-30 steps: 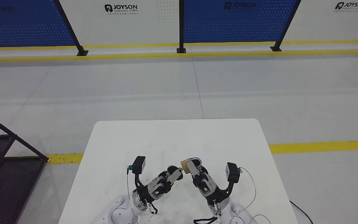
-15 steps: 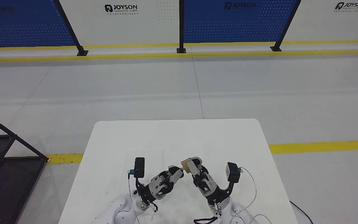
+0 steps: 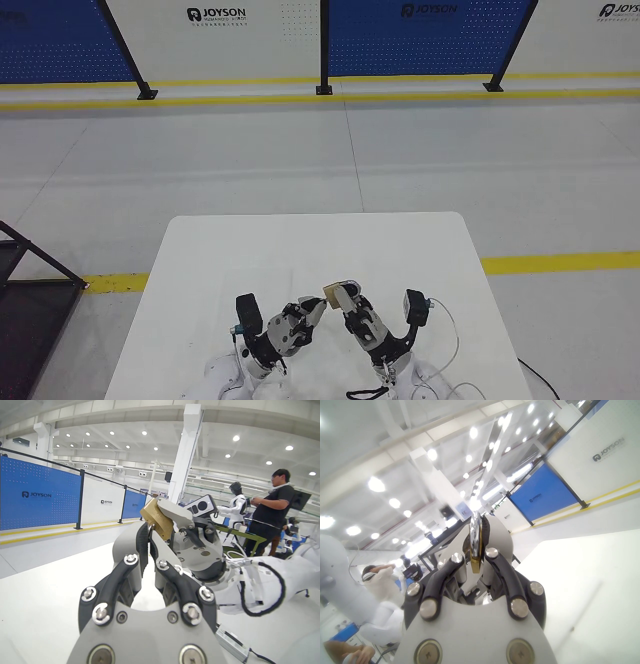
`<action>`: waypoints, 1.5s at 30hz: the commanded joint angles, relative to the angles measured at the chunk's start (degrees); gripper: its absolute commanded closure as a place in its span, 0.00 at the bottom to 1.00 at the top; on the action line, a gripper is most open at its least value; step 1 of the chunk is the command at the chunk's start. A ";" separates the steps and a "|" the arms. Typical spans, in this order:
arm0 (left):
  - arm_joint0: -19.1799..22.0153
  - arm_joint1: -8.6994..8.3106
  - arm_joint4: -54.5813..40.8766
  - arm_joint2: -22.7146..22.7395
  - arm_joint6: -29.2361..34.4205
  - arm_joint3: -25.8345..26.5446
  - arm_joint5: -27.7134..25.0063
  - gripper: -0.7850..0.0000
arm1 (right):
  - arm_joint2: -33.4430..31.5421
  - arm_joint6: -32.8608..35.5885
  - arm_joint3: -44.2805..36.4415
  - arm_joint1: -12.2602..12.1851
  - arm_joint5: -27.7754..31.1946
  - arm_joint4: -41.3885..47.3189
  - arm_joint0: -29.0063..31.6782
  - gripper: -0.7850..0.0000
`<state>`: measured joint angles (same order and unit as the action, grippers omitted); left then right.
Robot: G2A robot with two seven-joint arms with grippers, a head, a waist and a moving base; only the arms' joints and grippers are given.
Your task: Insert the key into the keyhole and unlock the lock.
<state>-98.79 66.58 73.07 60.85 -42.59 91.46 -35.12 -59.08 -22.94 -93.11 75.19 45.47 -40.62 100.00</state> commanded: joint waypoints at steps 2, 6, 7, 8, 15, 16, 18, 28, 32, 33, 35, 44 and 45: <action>0.10 -0.02 4.29 0.12 -2.42 -0.01 4.01 1.00 | 0.08 0.06 -0.02 0.00 -0.16 0.02 -0.02 1.00; 0.06 -0.02 10.10 -0.19 -5.71 -0.26 9.52 1.00 | 0.16 0.14 -0.01 -0.02 -0.11 0.06 -0.05 1.00; 0.18 -0.03 11.75 -0.17 -6.51 -0.33 11.24 1.00 | 0.16 0.15 -0.01 -0.03 -0.10 0.09 -0.06 1.00; 0.17 -0.03 13.47 -0.25 -7.33 -0.48 13.12 1.00 | 0.16 0.16 -0.01 -0.03 -0.10 0.10 -0.07 1.00; 0.71 0.22 20.69 -1.42 -11.95 -2.36 22.96 1.00 | 0.18 0.16 -0.05 -0.07 -0.12 0.13 -0.05 1.00; 0.81 0.27 20.37 -1.59 -12.34 -2.51 23.06 1.00 | 0.17 0.16 -0.06 -0.08 -0.11 0.14 -0.05 1.00; 0.93 0.33 19.31 -1.85 -12.98 -2.78 22.47 1.00 | 0.15 0.16 -0.08 -0.10 -0.11 0.15 -0.04 1.00; -1.27 -0.39 7.89 -0.57 -12.73 0.06 8.57 0.00 | -0.98 -1.77 0.01 -0.12 -1.44 0.19 -0.11 1.00; -4.08 -1.60 -0.35 3.00 -10.45 2.07 -3.17 0.00 | -1.21 -0.72 0.92 -0.13 -2.44 1.56 -0.46 1.00; -5.07 -2.05 -1.67 4.51 -9.67 2.73 -5.83 0.00 | -1.17 0.02 1.16 -0.13 -2.83 1.99 -0.64 1.00; -7.32 -3.00 -4.16 7.78 -8.06 3.82 -11.39 0.00 | -0.81 1.82 1.82 -0.11 -3.42 3.00 -1.10 1.00; -16.33 -6.38 -13.04 20.13 -3.69 7.23 -22.88 0.00 | 5.11 11.54 7.60 1.14 -11.02 4.59 -6.64 1.00; -16.97 -6.74 -13.41 20.84 -3.69 7.53 -22.88 0.00 | 6.01 12.58 8.42 1.38 -12.01 4.74 -7.45 1.00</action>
<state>-115.00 60.23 59.97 80.90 -46.18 98.76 -58.09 -54.04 -11.63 -85.61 76.34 34.52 -36.00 93.41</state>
